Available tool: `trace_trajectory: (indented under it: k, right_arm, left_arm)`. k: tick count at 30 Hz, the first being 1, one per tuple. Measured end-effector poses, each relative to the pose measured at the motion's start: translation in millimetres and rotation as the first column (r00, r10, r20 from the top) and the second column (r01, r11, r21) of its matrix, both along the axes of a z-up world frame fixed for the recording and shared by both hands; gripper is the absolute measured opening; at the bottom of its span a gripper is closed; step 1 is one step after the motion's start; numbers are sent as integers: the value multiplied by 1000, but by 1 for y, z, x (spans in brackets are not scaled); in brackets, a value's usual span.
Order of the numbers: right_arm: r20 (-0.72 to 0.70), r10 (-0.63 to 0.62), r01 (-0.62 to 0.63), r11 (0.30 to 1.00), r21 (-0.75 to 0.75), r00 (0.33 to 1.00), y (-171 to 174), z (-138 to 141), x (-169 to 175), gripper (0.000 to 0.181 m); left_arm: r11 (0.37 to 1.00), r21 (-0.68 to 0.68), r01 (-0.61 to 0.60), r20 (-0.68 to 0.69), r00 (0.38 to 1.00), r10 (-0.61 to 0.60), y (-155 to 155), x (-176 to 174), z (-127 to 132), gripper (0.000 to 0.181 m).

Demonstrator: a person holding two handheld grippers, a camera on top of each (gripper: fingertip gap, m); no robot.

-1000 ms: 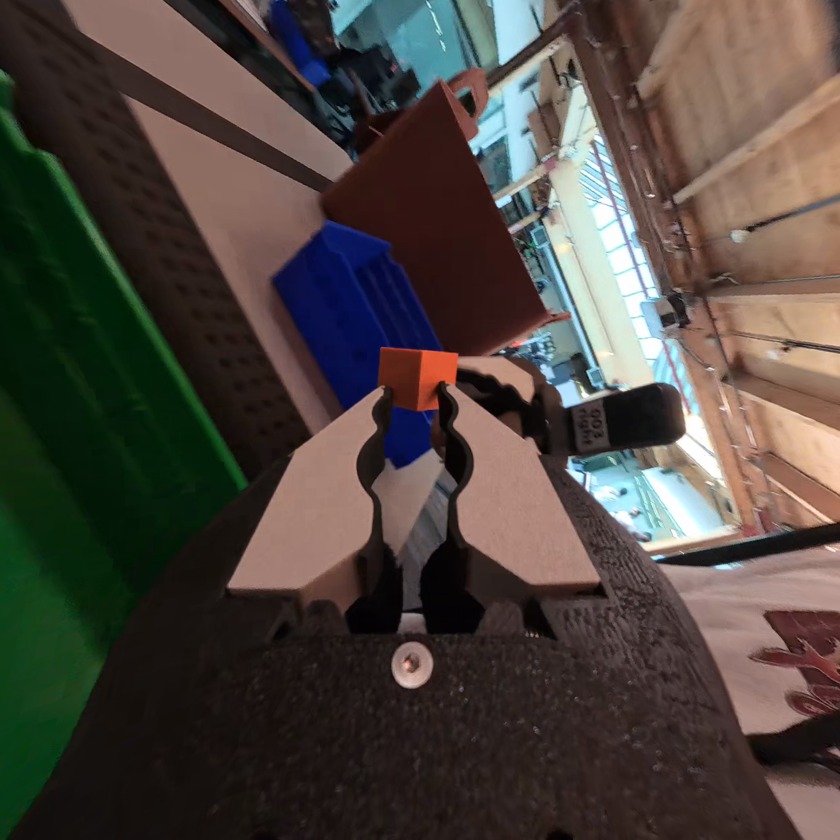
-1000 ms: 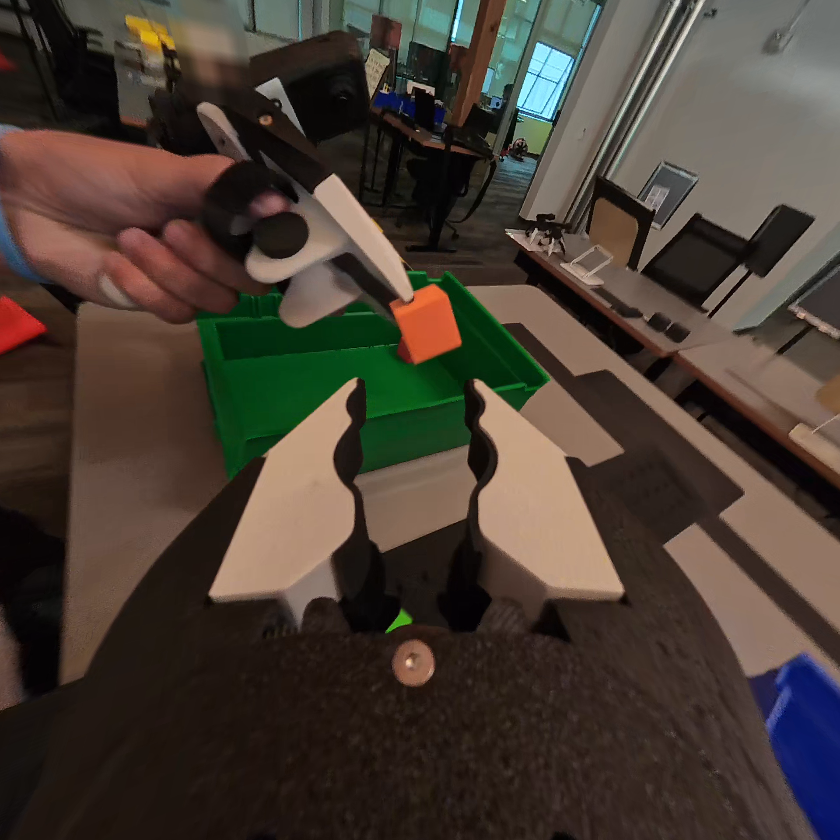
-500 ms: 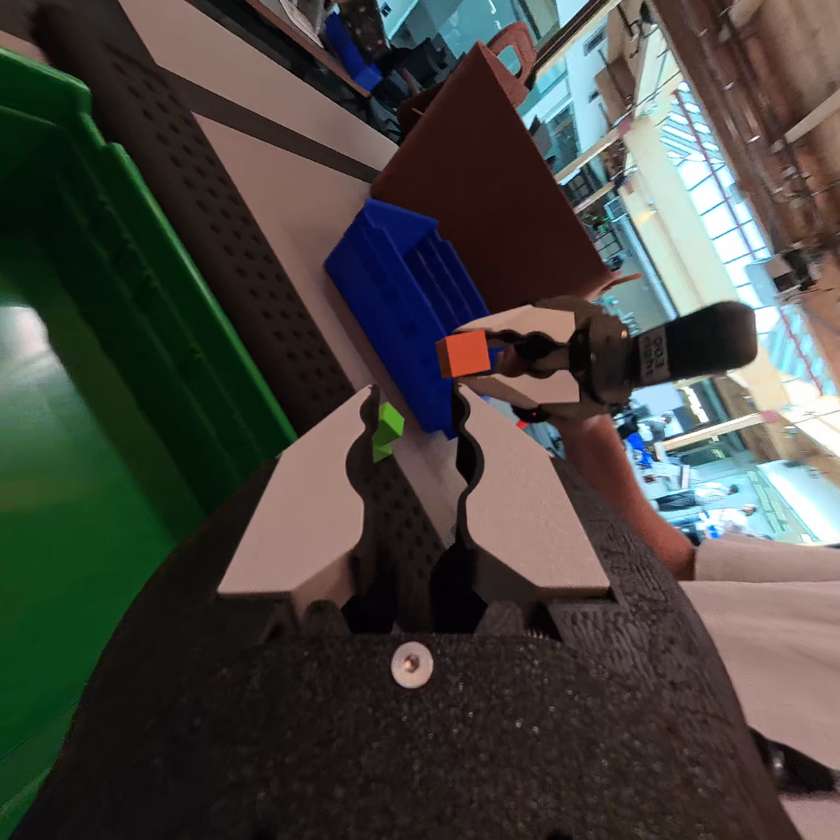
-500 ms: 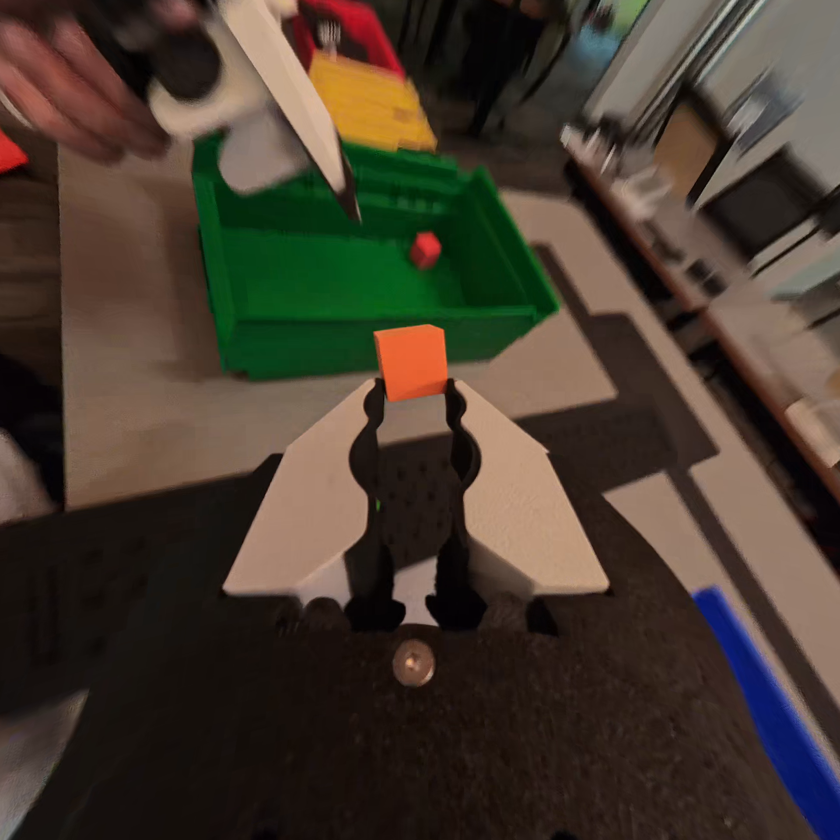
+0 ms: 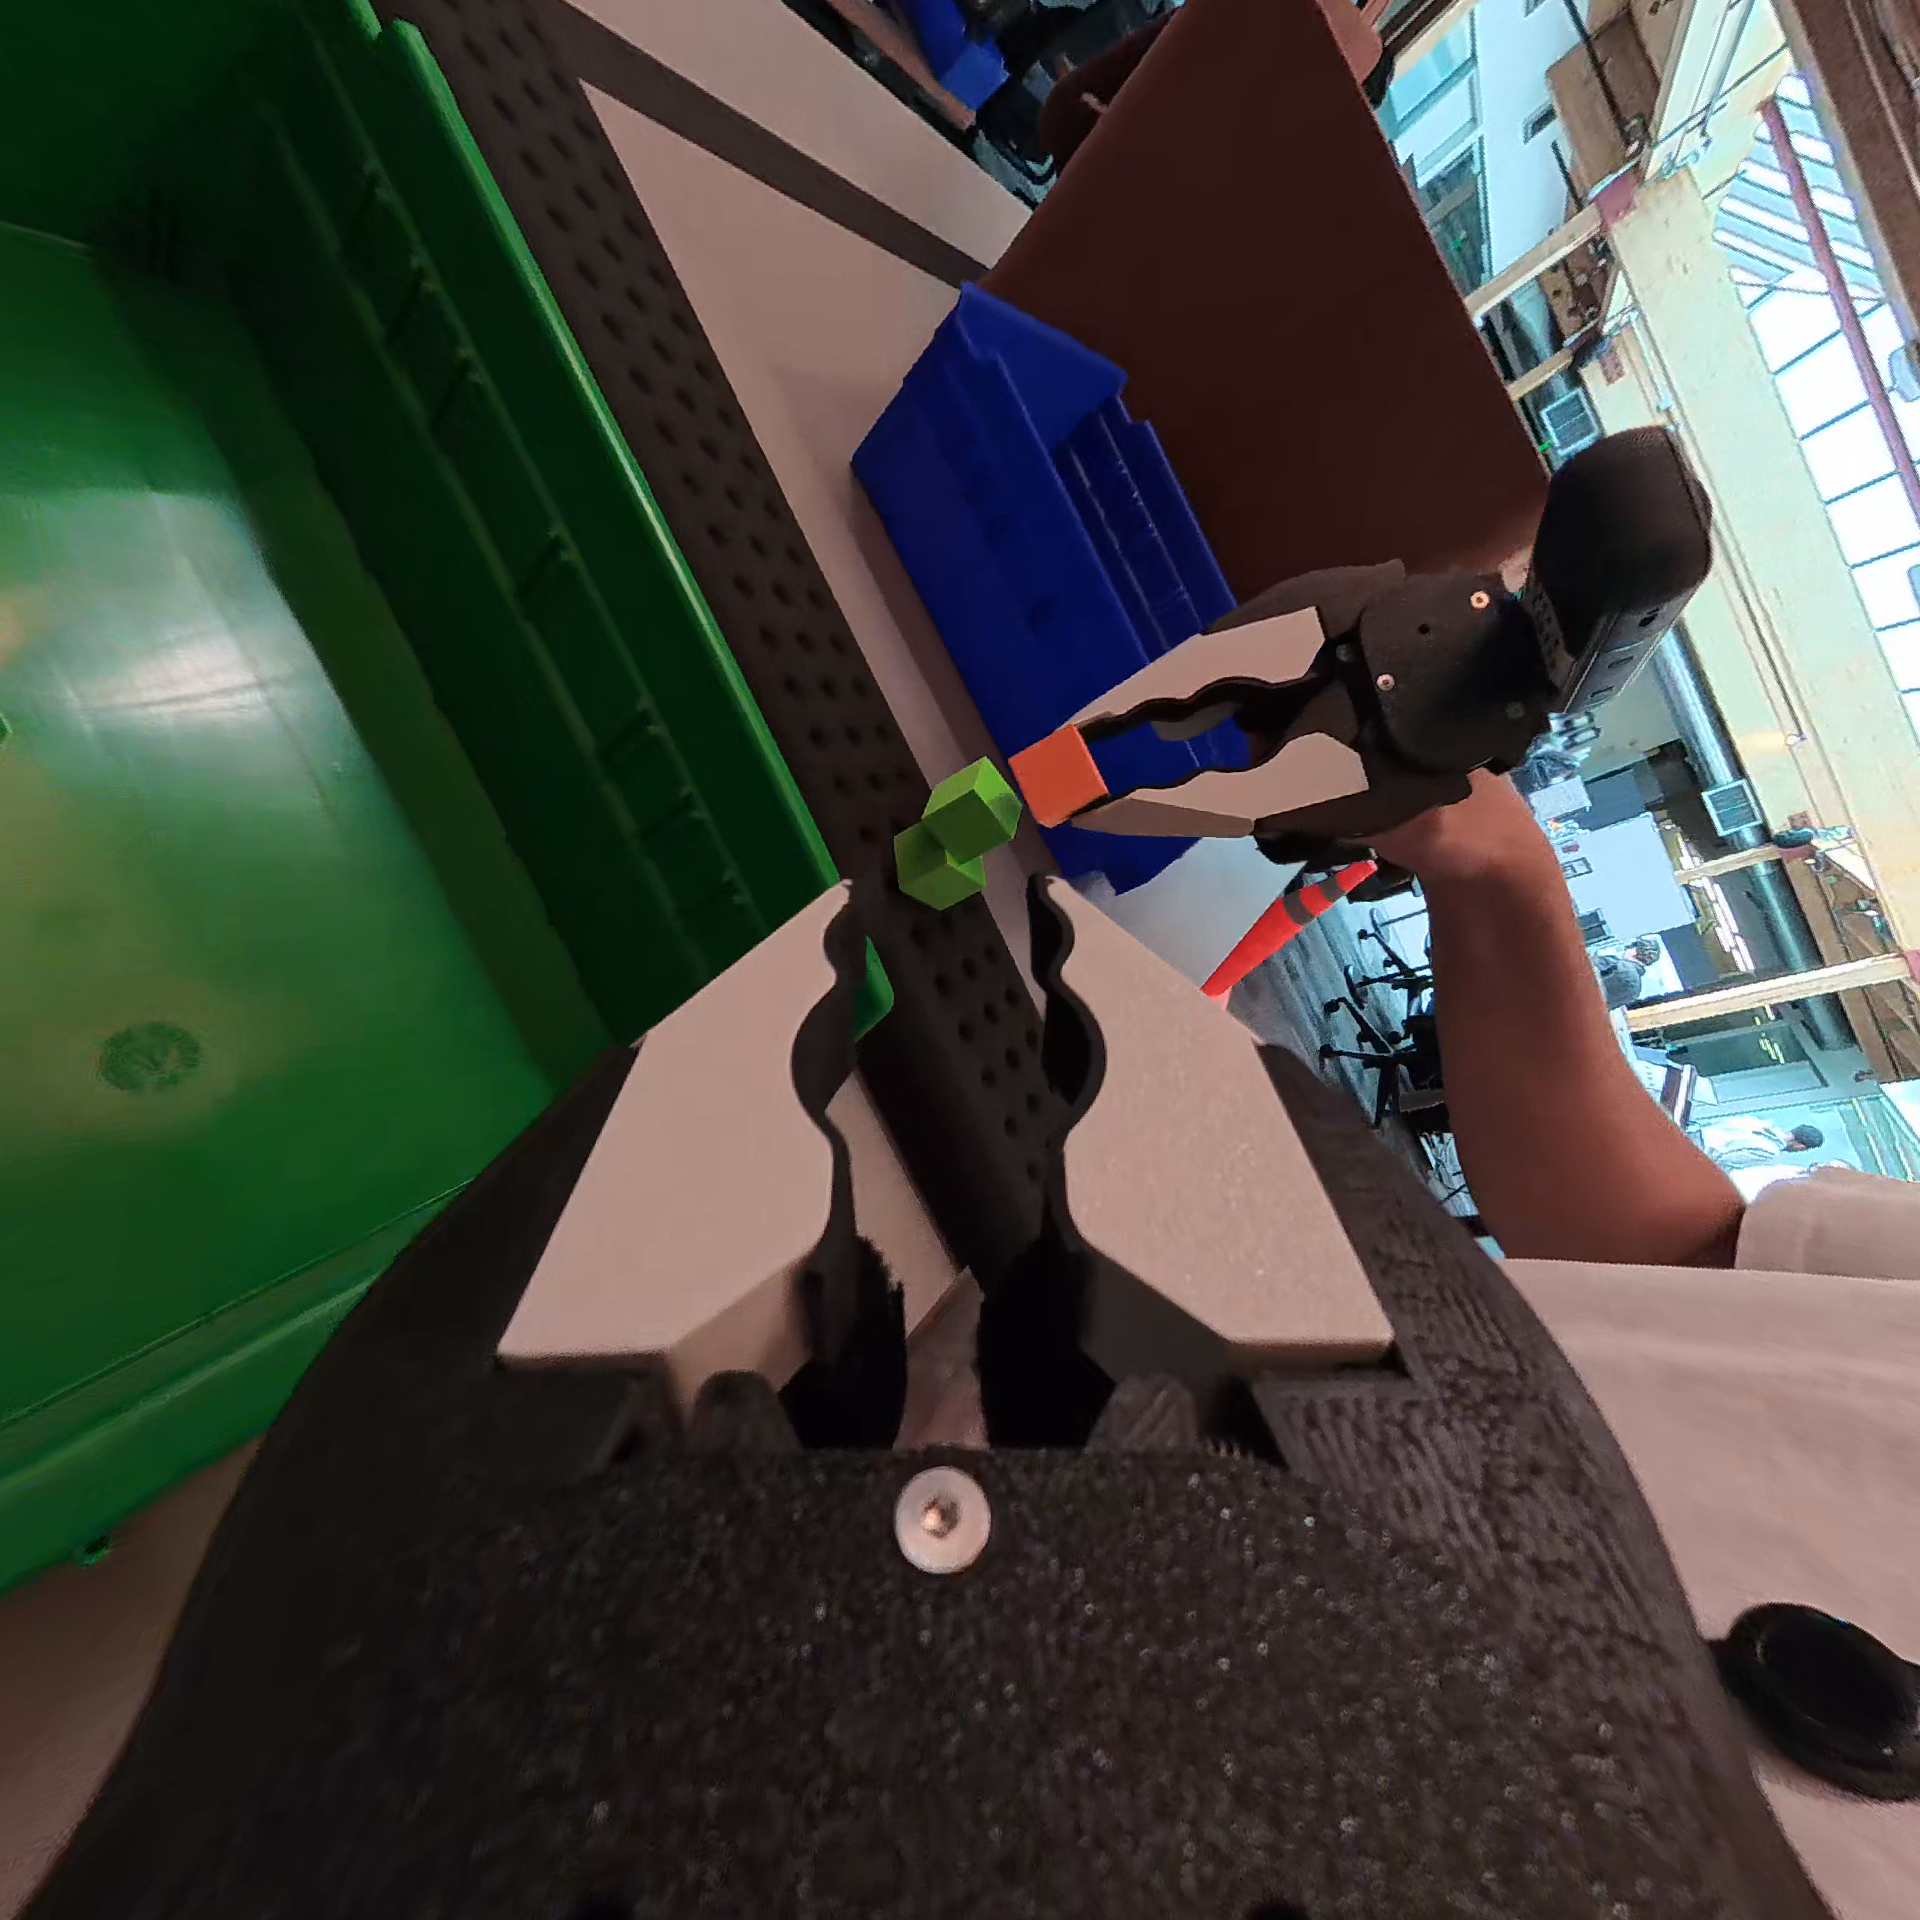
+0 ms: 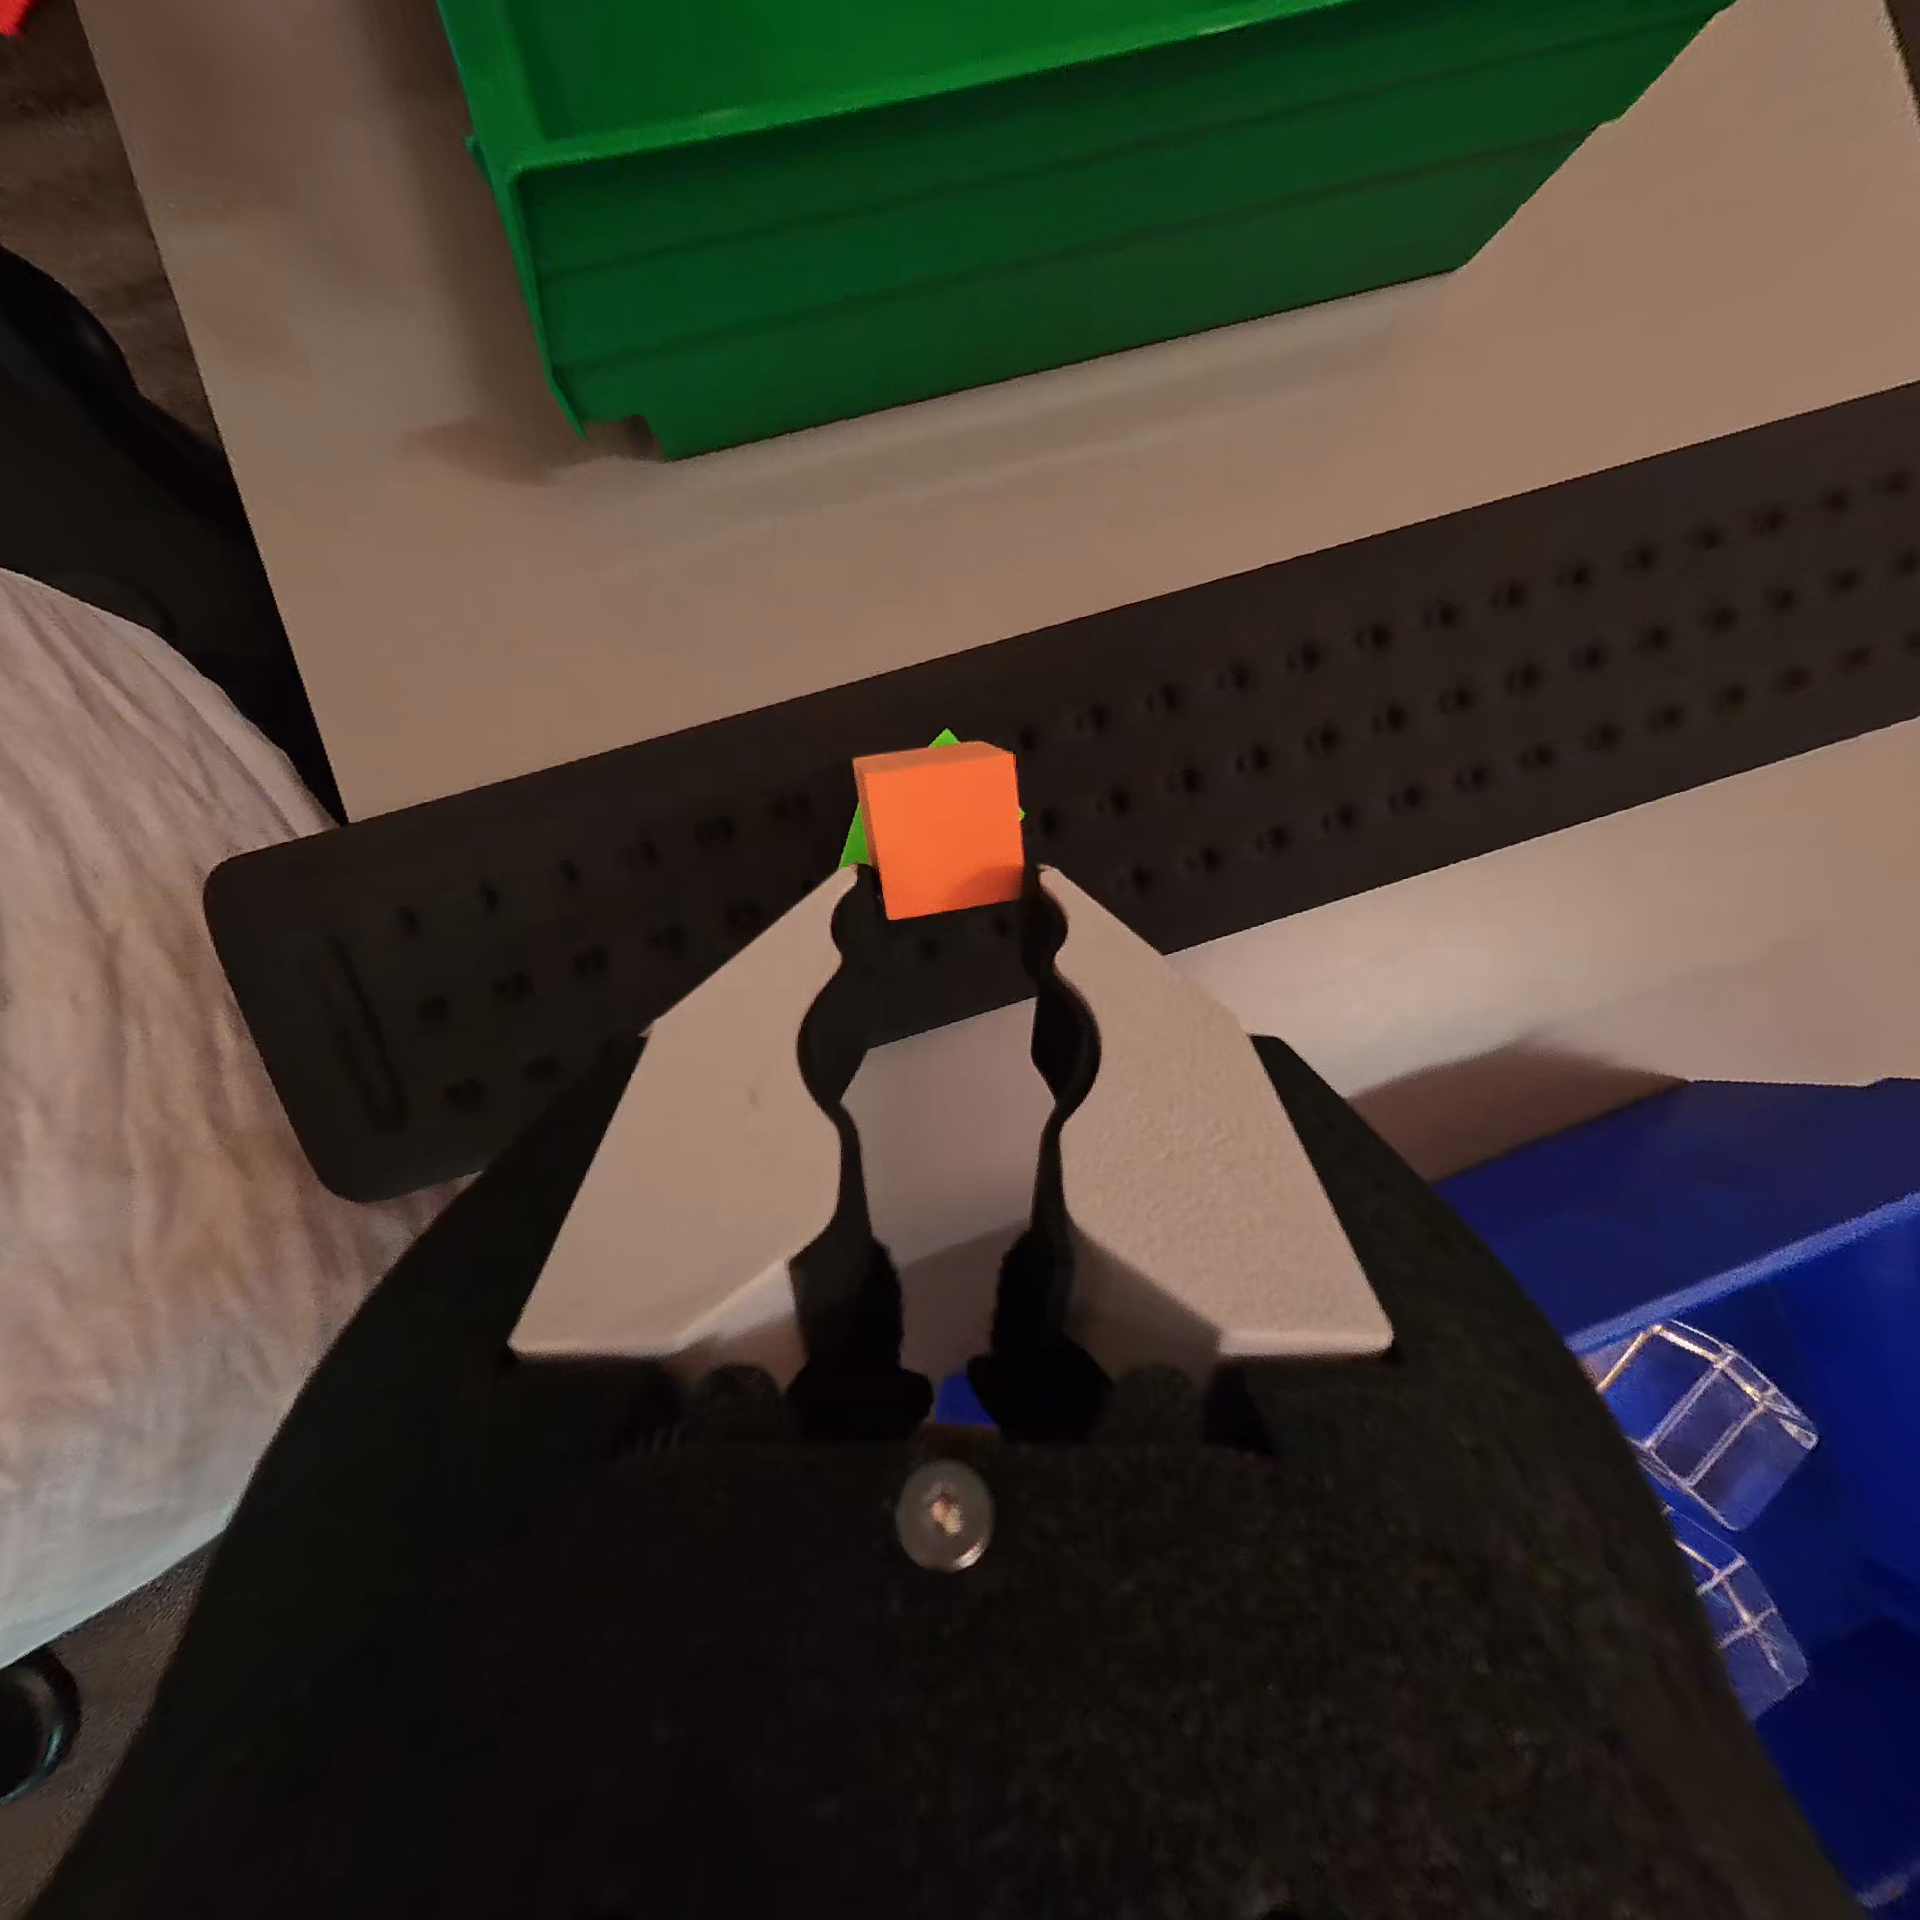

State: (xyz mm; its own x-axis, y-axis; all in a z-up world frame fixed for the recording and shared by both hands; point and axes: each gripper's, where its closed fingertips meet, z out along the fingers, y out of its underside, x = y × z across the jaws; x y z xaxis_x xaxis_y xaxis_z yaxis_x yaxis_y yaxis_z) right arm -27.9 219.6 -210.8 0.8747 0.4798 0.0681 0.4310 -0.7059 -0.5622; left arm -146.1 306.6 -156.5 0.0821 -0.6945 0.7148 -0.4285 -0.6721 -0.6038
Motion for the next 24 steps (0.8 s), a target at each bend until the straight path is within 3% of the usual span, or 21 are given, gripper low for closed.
trace_trajectory:
  k: [10,18,24]
  right_arm:
    - [36,24,-23,999,-38,999,4,-8,-1,27]
    - [39,9,-7,999,-36,999,1,-12,-2,40]
    - [-3,-41,41,999,11,999,-4,1,0,46]
  left_arm:
    - [1000,30,2,-8,1000,-2,-1,-1,3,32]
    - [996,83,-14,-57,998,19,5,-8,-6,33]
    - [971,201,-132,-149,975,163,42,-10,-32,33]
